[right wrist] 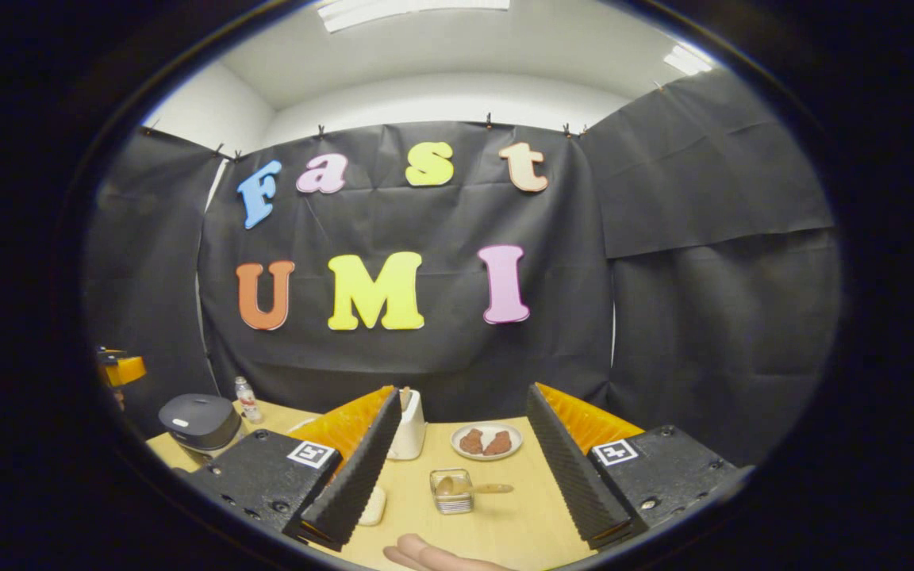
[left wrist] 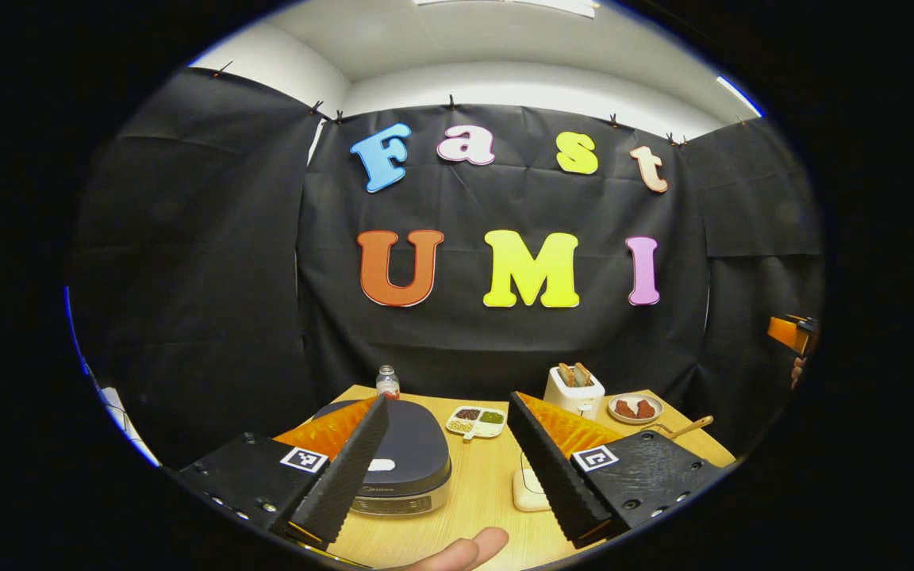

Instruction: Close the left gripper, press the button to open the rice cooker; take a wooden spoon from the chopstick holder with the right hand, scoop a spoonful of rice and pour it into the rice cooker, then put the wooden spoon back into the chopstick holder.

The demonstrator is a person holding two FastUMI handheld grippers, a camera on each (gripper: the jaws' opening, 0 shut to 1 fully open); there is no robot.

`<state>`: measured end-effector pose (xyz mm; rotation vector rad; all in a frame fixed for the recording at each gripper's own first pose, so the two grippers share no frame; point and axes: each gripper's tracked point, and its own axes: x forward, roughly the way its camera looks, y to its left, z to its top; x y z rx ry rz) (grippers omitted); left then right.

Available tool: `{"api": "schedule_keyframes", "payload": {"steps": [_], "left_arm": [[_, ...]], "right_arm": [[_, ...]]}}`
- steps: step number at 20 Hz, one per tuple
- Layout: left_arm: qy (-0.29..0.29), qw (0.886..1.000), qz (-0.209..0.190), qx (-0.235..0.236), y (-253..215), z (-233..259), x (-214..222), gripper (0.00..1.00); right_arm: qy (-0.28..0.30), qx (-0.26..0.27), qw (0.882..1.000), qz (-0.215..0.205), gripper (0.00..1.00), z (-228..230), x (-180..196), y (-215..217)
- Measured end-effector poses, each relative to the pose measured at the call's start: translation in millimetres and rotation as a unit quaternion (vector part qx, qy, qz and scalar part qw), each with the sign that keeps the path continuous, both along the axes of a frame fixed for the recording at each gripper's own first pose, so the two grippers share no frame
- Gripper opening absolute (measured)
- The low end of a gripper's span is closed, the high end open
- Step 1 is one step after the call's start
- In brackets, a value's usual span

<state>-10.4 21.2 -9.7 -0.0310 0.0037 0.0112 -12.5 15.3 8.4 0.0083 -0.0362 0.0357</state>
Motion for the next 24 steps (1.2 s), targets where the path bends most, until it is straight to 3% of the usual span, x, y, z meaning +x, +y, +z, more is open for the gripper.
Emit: {"api": "schedule_keyframes", "payload": {"steps": [13, 14, 15, 16, 17, 18, 20, 21, 22, 23, 24], "left_arm": [[-0.005, 1.000, 0.003, 0.002, 17.3, -15.0, 11.7, 0.94], [-0.009, 1.000, 0.001, 0.011, 17.2, -15.6, 14.6, 0.91], [-0.008, 1.000, -0.001, 0.017, 16.1, -18.5, 16.7, 0.74], [-0.005, 1.000, -0.001, 0.023, 16.7, -22.7, 20.3, 0.89], [0.004, 1.000, -0.005, 0.025, 15.8, -28.9, 22.7, 0.73], [0.017, 0.999, -0.012, 0.028, 12.4, -35.1, 26.6, 0.70], [0.039, 0.999, -0.015, 0.034, 13.8, -46.0, 31.3, 0.42], [0.043, 0.998, -0.012, 0.032, 15.6, -49.0, 32.7, 0.46], [0.052, 0.998, -0.013, 0.028, 13.6, -54.1, 37.6, 0.33], [0.059, 0.998, -0.023, 0.027, 10.6, -61.2, 46.5, 0.30], [0.077, 0.997, -0.025, 0.013, 10.0, -67.0, 49.3, 0.18]], "right_arm": [[-0.020, 0.013, 1.000, 0.009, 1.00, -8.4, 2.2, 2.7], [-0.022, 0.011, 1.000, 0.007, 0.97, -10.4, 2.6, 2.6], [-0.023, 0.009, 1.000, 0.007, 0.97, -12.5, 2.7, 2.5], [-0.023, 0.008, 1.000, 0.007, 0.97, -14.4, 3.3, 2.1], [-0.022, 0.008, 1.000, 0.009, 1.00, -17.0, 3.6, 2.8], [-0.021, 0.009, 1.000, 0.010, 0.97, -20.0, 4.3, 3.2], [-0.017, 0.012, 1.000, 0.007, 0.97, -27.4, 5.5, 1.4], [-0.016, 0.013, 1.000, 0.006, 0.97, -29.6, 6.5, 0.1], [-0.016, 0.014, 1.000, 0.006, 0.97, -32.1, 7.8, -0.2], [-0.015, 0.013, 1.000, 0.006, 0.97, -36.0, 7.9, -1.0], [-0.013, 0.013, 1.000, 0.007, 1.00, -40.3, 8.7, -1.6]]}}
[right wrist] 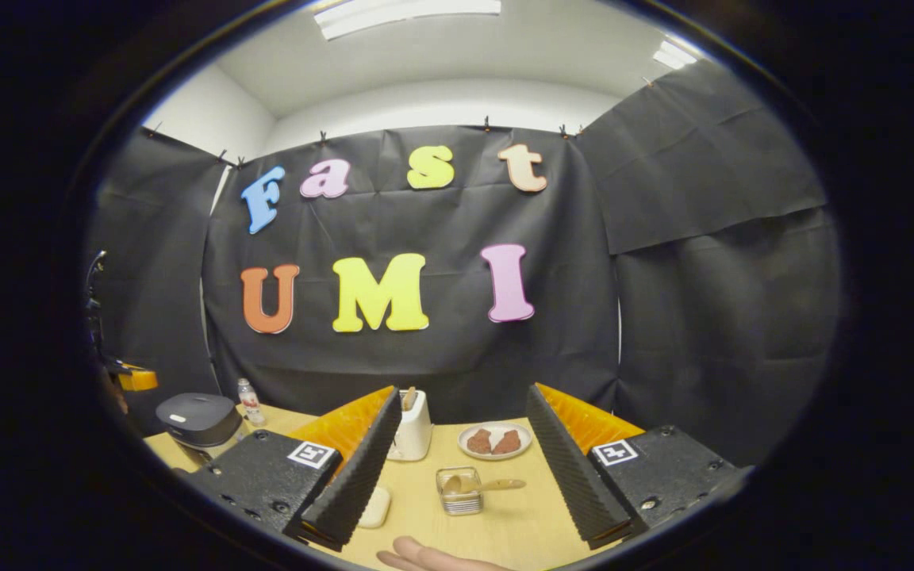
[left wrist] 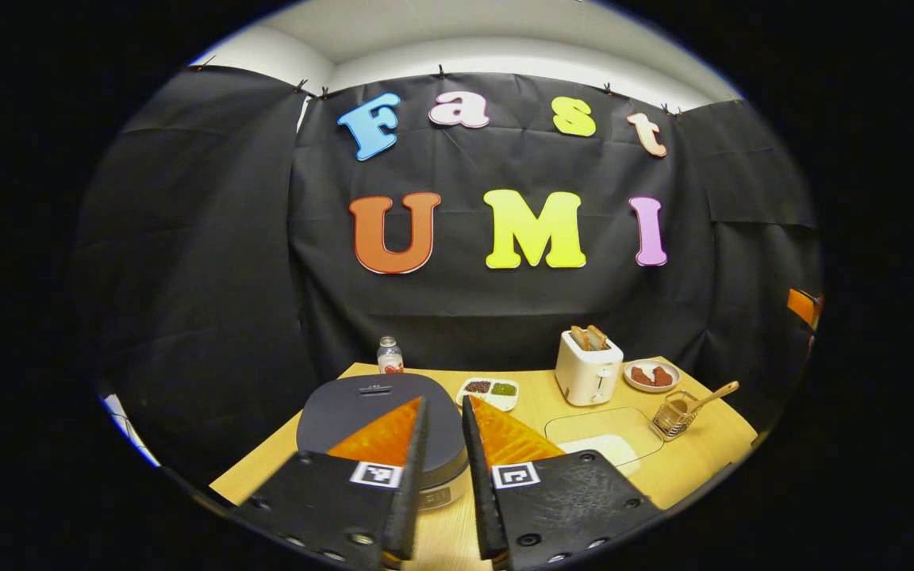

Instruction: Close the left gripper, press the button to open the rice cooker; take a wooden spoon from the chopstick holder with the right hand, scoop a spoonful of rice and pour it into the rice cooker, then put the wooden spoon back into the chopstick holder.

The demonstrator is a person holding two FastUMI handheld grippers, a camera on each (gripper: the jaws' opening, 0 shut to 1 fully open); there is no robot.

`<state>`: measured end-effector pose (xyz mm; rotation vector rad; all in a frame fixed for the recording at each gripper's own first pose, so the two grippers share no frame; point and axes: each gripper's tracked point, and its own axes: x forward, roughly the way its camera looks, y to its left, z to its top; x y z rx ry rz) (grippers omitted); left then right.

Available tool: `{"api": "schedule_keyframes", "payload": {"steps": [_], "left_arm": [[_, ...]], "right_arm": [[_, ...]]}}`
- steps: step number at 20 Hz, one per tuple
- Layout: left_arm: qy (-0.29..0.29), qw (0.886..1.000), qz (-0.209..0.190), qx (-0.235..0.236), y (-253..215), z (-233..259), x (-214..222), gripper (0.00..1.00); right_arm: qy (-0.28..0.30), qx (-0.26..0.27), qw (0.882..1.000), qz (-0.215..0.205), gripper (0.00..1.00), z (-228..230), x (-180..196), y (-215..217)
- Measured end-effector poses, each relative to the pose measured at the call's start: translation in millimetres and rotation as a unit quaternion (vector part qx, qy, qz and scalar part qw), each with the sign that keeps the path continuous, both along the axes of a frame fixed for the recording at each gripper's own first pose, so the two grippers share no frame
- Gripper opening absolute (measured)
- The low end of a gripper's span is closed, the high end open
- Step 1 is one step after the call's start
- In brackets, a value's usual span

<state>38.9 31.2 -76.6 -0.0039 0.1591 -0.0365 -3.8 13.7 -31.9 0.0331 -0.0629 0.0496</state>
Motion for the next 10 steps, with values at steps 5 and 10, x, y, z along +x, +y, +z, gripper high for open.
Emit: {"api": "schedule_keyframes", "payload": {"steps": [5, 10], "left_arm": [[0.090, 0.993, 0.070, 0.007, 40.8, -41.4, 19.0, 0.00], [0.150, 0.983, 0.109, -0.002, 68.1, -79.9, 33.8, 0.00]], "right_arm": [[0.008, 0.010, 1.000, 0.007, 1.00, -13.8, 2.1, -8.3], [0.007, 0.014, 1.000, 0.005, 1.00, -22.3, -2.5, -20.0]]}}
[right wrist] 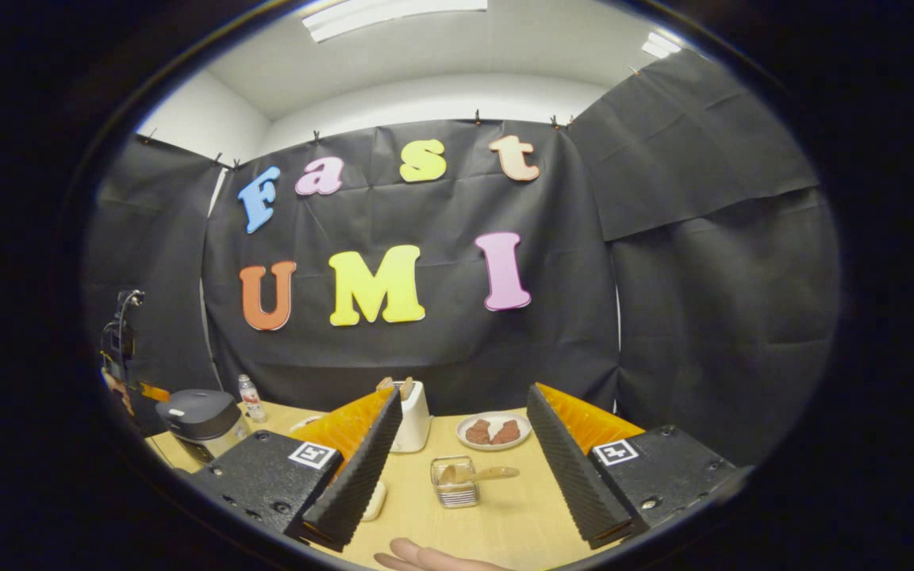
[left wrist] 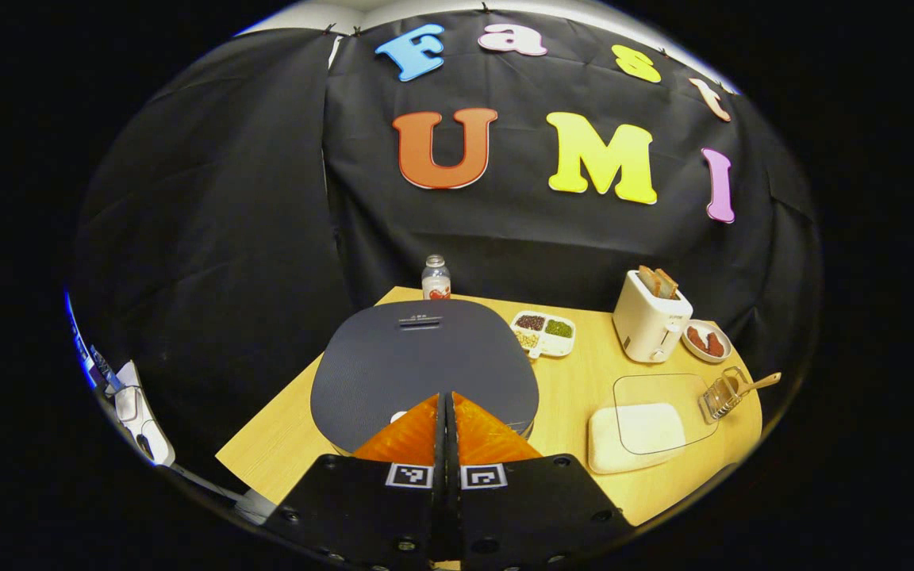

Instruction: Close the left gripper, press the button to open the rice cooker; take a wooden spoon from the chopstick holder with the right hand, scoop a spoonful of rice and pour it into the rice cooker, then put the wooden spoon back into the chopstick holder.

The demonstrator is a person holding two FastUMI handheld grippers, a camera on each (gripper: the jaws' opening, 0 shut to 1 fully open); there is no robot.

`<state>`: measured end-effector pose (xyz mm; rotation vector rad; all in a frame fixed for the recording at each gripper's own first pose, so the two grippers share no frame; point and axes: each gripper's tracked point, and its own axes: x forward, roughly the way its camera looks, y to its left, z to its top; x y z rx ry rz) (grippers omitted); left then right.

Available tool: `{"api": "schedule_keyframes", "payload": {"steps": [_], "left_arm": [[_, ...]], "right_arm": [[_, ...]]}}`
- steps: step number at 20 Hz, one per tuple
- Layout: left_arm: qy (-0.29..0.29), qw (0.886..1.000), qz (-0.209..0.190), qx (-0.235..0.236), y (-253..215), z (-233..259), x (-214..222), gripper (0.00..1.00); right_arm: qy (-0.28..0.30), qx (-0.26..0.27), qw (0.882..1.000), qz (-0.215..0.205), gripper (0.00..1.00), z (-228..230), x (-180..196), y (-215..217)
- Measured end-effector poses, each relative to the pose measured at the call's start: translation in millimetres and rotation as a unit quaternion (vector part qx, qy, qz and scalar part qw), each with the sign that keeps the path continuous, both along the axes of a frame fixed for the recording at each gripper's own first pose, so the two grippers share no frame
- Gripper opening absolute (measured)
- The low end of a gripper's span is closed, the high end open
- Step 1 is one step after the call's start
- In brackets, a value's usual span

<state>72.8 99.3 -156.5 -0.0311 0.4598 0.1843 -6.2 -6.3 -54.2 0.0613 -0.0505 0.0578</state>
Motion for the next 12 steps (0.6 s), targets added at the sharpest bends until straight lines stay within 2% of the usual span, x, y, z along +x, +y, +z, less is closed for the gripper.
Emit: {"api": "schedule_keyframes", "payload": {"steps": [6, 8, 11, 12], "left_arm": [[0.030, 0.999, 0.011, -0.030, 4.7, -25.7, 6.6, 0.00], [0.058, 0.998, 0.000, -0.030, 2.3, -33.4, 2.7, 0.00], [0.081, 0.995, 0.010, -0.063, 2.7, -31.0, 2.9, 0.00], [0.078, 0.995, 0.007, -0.064, 3.8, -31.6, 4.7, 0.00]], "right_arm": [[0.003, 0.005, 1.000, 0.004, 1.00, -5.3, -2.0, -2.8], [0.004, 0.004, 1.000, 0.004, 1.00, -7.6, -2.4, -0.6], [0.005, 0.000, 1.000, 0.010, 1.00, -10.5, -6.2, 6.4], [0.004, -0.001, 1.000, 0.011, 0.96, -10.9, -7.0, 8.4]]}}
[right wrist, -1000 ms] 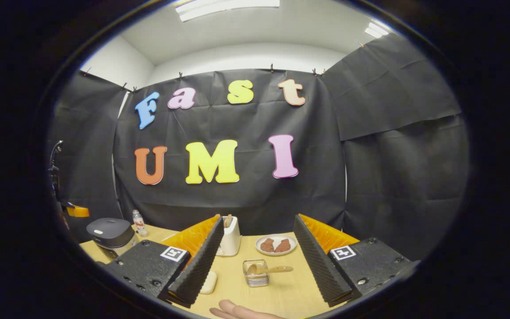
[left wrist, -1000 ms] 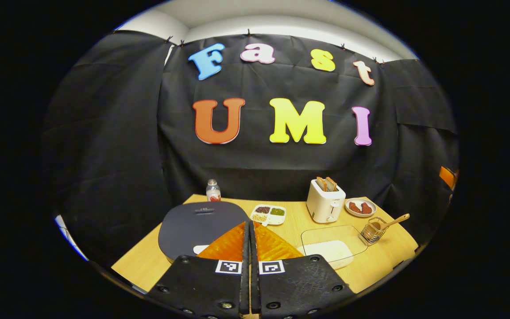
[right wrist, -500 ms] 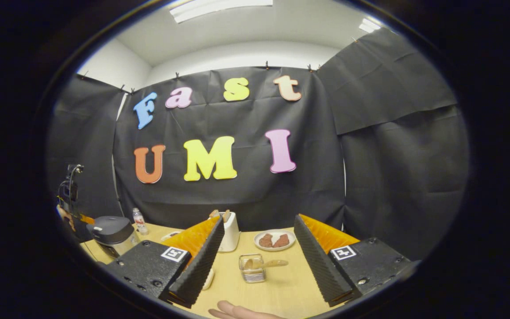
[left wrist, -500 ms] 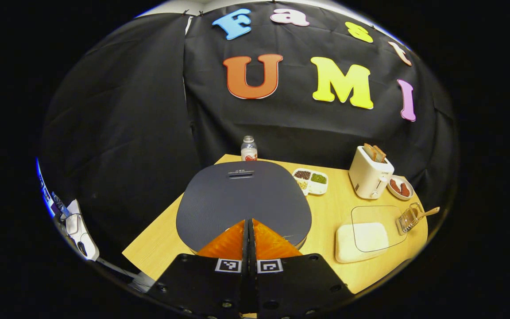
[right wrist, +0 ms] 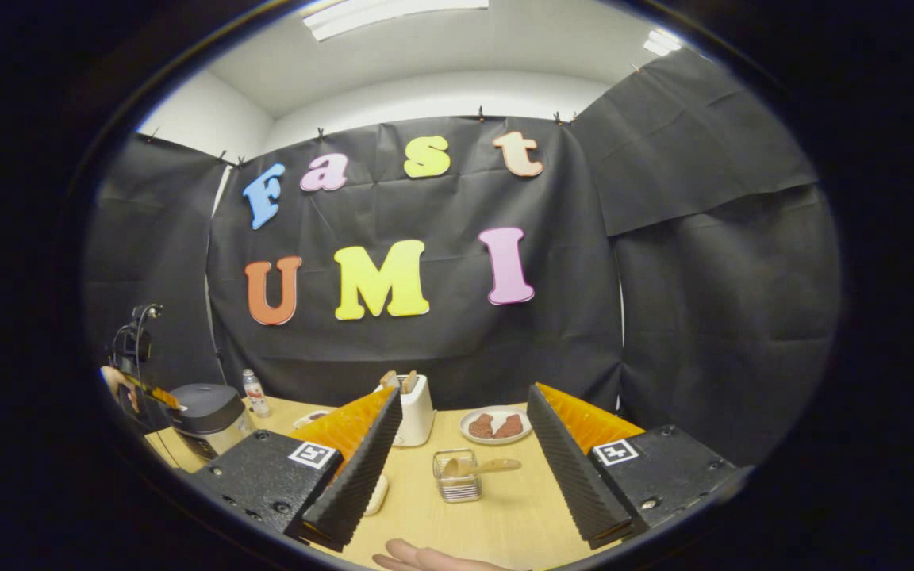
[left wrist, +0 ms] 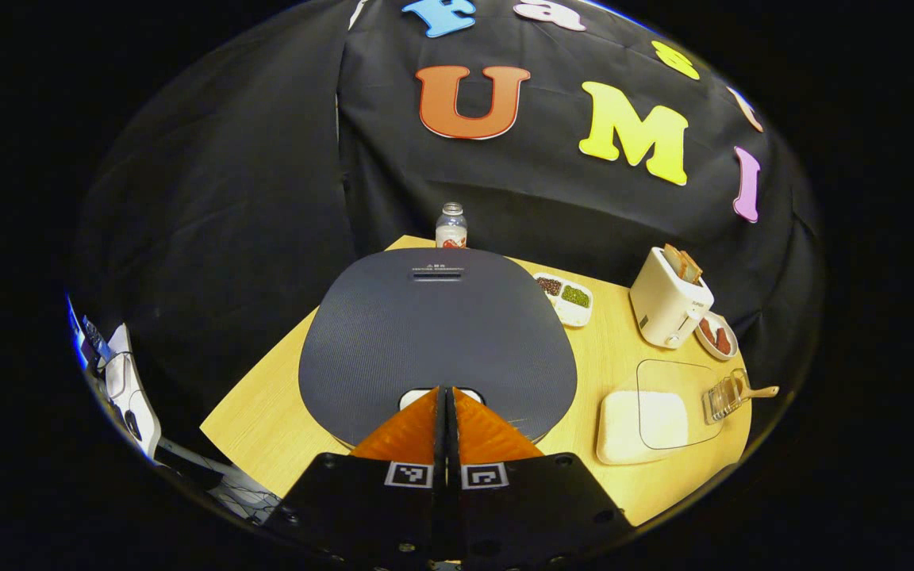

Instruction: Close the left gripper, press the button to open the rice cooker; take a wooden spoon from the chopstick holder with the right hand, scoop a spoonful of rice and pour it into the rice cooker, then put the wooden spoon back into the chopstick holder.

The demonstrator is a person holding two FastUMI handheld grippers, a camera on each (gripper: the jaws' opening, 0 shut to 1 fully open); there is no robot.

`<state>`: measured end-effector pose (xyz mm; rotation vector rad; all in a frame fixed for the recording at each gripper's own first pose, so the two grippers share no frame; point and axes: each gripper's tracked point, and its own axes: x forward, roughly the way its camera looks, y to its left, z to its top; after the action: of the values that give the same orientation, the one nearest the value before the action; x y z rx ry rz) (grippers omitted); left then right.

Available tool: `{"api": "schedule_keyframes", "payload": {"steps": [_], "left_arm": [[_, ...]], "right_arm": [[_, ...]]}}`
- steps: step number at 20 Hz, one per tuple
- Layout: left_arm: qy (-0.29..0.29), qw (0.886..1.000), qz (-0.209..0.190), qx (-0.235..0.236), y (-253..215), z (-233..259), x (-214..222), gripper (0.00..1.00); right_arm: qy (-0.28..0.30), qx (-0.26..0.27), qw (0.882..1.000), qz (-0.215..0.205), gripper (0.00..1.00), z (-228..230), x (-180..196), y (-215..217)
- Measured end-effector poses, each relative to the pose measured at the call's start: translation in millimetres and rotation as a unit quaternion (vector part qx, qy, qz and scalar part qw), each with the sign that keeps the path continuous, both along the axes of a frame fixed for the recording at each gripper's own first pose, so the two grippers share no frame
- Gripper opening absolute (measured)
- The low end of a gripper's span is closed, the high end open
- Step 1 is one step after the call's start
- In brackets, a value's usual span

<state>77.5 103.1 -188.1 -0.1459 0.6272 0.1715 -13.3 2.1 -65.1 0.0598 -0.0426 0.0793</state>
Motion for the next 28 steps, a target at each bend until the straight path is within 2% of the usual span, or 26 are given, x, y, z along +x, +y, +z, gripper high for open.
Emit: {"api": "schedule_keyframes", "payload": {"steps": [2, 3, 4, 6, 8, 9, 10, 11, 12, 15, 16, 19, 20, 22, 23, 27, 28], "left_arm": [[0.003, 1.000, -0.003, 0.004, -0.8, -1.6, -1.7, 0.00], [-0.002, 1.000, -0.004, 0.013, -0.6, 0.0, -1.1, 0.00], [-0.008, 1.000, -0.008, 0.025, -0.4, 4.0, -3.1, 0.00], [-0.036, 0.998, -0.021, 0.052, -3.3, 11.2, -2.7, 0.00], [-0.087, 0.994, -0.012, 0.069, -1.3, 38.5, -5.3, 0.00], [-0.118, 0.990, -0.005, 0.077, -1.5, 55.5, -8.2, 0.01], [-0.150, 0.985, 0.004, 0.085, -1.0, 74.4, -12.9, 0.01], [-0.181, 0.979, 0.006, 0.089, -5.3, 93.1, -20.2, 0.01], [-0.205, 0.975, 0.001, 0.087, -18.4, 107.9, -28.4, 0.11], [-0.268, 0.956, -0.010, 0.118, -33.6, 144.3, -56.1, 0.88], [-0.275, 0.953, -0.010, 0.126, -36.0, 149.1, -66.4, 0.91], [-0.284, 0.952, -0.011, 0.112, -53.1, 154.6, -92.8, 0.93], [-0.288, 0.952, -0.013, 0.102, -57.9, 154.6, -98.1, 0.93], [-0.291, 0.952, -0.032, 0.088, -68.5, 151.6, -108.3, 0.93], [-0.292, 0.952, -0.039, 0.087, -71.9, 149.5, -115.2, 0.93], [-0.300, 0.949, -0.036, 0.088, -68.5, 147.7, -134.7, 0.94], [-0.302, 0.948, -0.035, 0.092, -68.6, 145.2, -142.1, 0.93]], "right_arm": [[0.001, -0.007, 1.000, 0.002, 0.96, -5.8, -1.8, 4.3], [0.004, -0.011, 1.000, 0.005, 1.00, -9.0, -2.6, 6.4], [0.007, -0.013, 1.000, 0.006, 0.96, -12.7, -3.0, 8.3], [0.010, -0.015, 1.000, 0.004, 1.00, -18.5, -1.1, 7.7], [0.013, -0.018, 1.000, 0.000, 1.00, -27.6, 1.6, 8.8], [0.018, -0.021, 1.000, -0.002, 0.96, -34.9, 4.0, 8.7], [0.024, -0.023, 0.999, -0.001, 1.00, -43.2, 6.6, 9.9], [0.032, -0.026, 0.999, 0.000, 1.00, -50.8, 8.3, 11.5], [0.039, -0.028, 0.999, 0.000, 1.00, -58.4, 10.8, 11.4], [0.054, -0.028, 0.998, -0.002, 1.00, -79.3, 16.8, 9.2], [0.061, -0.029, 0.998, -0.002, 0.96, -89.2, 19.4, 9.3], [0.083, -0.027, 0.996, -0.003, 0.96, -113.2, 26.9, 7.2], [0.090, -0.026, 0.996, -0.004, 1.00, -121.2, 29.1, 5.4], [0.101, -0.024, 0.995, -0.008, 0.96, -134.1, 35.3, 2.5], [0.105, -0.022, 0.994, -0.011, 1.00, -139.4, 38.2, 1.2], [0.111, -0.004, 0.994, -0.012, 1.00, -155.6, 56.7, 2.2], [0.117, -0.003, 0.993, -0.020, 0.96, -163.1, 62.6, 1.1]]}}
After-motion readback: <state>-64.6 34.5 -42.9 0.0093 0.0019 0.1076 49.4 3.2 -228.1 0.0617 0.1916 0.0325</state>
